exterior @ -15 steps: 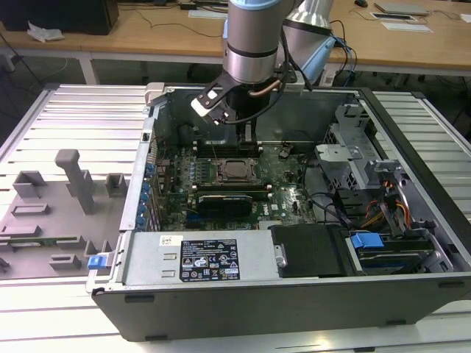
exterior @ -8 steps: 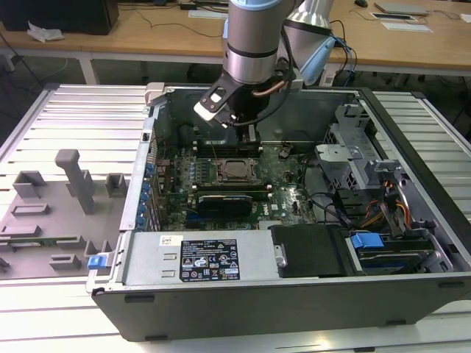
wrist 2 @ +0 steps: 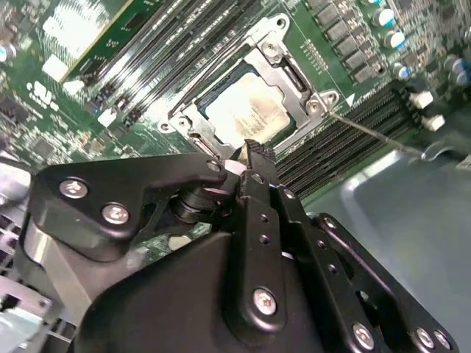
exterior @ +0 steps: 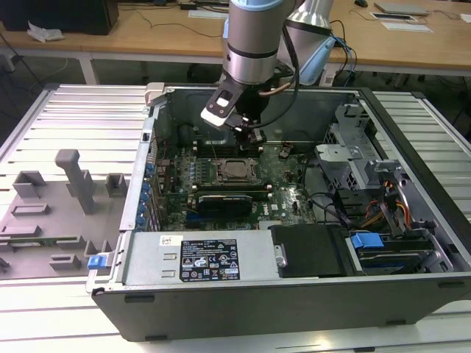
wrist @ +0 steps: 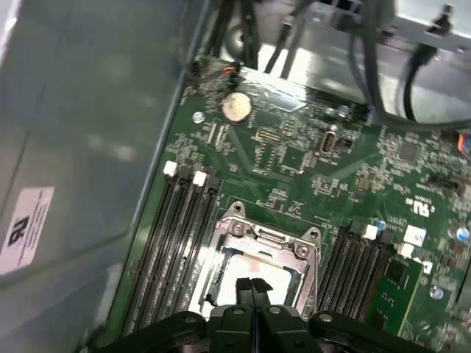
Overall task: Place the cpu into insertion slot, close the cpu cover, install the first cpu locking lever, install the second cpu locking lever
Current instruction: 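Close the cpu cover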
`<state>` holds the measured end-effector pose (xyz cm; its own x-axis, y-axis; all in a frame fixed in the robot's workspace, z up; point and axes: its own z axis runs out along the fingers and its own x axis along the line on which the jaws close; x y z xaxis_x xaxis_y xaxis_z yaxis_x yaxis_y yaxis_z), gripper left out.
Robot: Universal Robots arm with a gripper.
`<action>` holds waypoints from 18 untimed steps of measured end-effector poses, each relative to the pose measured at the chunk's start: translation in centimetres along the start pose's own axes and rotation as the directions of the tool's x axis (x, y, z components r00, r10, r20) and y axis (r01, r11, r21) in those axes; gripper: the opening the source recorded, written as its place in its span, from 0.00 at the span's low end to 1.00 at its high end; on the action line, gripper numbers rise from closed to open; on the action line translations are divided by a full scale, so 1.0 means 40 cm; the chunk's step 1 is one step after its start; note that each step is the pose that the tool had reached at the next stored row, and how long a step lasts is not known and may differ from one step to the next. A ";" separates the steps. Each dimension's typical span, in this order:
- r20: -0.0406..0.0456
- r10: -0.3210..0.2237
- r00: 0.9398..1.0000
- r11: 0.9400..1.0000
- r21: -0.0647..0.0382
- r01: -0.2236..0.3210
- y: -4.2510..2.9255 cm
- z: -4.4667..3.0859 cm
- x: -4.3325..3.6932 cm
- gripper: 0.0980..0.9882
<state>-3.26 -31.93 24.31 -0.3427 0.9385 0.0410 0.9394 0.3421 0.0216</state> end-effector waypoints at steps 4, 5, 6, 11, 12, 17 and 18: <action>-0.002 -0.135 0.991 0.991 0.006 0.135 0.000 0.001 0.000 0.01; -0.003 -0.165 0.986 0.986 0.007 0.165 0.000 0.001 0.000 0.01; -0.004 -0.198 0.980 0.980 0.008 0.198 0.000 0.001 0.000 0.01; -0.008 -0.329 0.944 0.944 0.013 0.329 0.000 0.002 0.000 0.01; -0.009 -0.355 0.935 0.935 0.014 0.355 0.000 0.002 0.000 0.01; -0.013 -0.476 0.879 0.879 0.018 0.476 0.000 0.003 0.000 0.01; -0.014 -0.512 0.859 0.859 0.021 0.512 0.000 0.003 0.000 0.01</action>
<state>-3.26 -31.93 24.20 -0.7753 0.6305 0.0378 0.6314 0.7752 0.0191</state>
